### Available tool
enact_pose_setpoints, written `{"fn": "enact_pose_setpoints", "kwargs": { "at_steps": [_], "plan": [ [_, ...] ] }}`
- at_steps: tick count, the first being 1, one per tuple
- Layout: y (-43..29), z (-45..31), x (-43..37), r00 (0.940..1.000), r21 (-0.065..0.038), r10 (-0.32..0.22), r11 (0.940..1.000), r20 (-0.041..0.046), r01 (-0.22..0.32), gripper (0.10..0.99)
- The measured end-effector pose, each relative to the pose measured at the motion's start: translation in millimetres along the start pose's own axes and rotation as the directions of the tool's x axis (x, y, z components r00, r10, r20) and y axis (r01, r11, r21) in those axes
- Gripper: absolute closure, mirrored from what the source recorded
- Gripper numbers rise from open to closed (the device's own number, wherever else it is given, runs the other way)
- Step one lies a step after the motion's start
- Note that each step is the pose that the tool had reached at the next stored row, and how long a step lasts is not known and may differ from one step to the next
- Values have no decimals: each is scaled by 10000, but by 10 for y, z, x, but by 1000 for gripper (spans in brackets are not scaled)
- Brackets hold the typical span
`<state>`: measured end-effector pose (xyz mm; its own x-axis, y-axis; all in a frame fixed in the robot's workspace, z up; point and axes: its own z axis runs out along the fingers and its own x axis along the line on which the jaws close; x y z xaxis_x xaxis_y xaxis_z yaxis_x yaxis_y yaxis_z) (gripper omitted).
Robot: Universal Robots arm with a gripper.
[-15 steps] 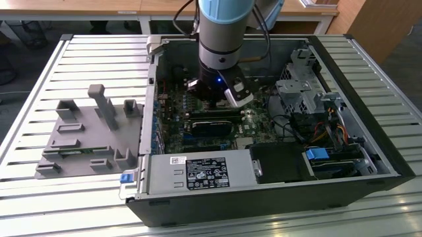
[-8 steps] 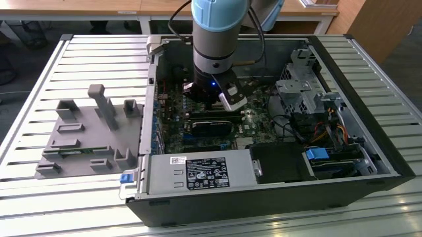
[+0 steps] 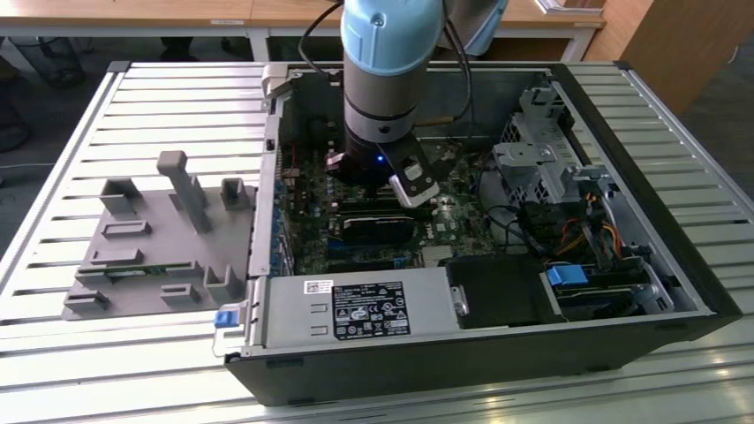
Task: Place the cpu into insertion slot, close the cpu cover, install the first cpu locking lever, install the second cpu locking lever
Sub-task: 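Install the second cpu locking lever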
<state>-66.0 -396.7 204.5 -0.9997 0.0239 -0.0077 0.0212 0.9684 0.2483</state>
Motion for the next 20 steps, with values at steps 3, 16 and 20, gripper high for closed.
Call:
{"fn": "enact_pose_setpoints", "kwargs": {
  "at_steps": [3,16,20],
  "plan": [
    [-68,-16,2,10000,-117,2,9999,-3,-2,980],
    [-131,46,55,10000,-519,7,9987,-12,-7,980],
    [-115,73,102,10000,-541,7,9985,-13,-8,980]
  ]
}}
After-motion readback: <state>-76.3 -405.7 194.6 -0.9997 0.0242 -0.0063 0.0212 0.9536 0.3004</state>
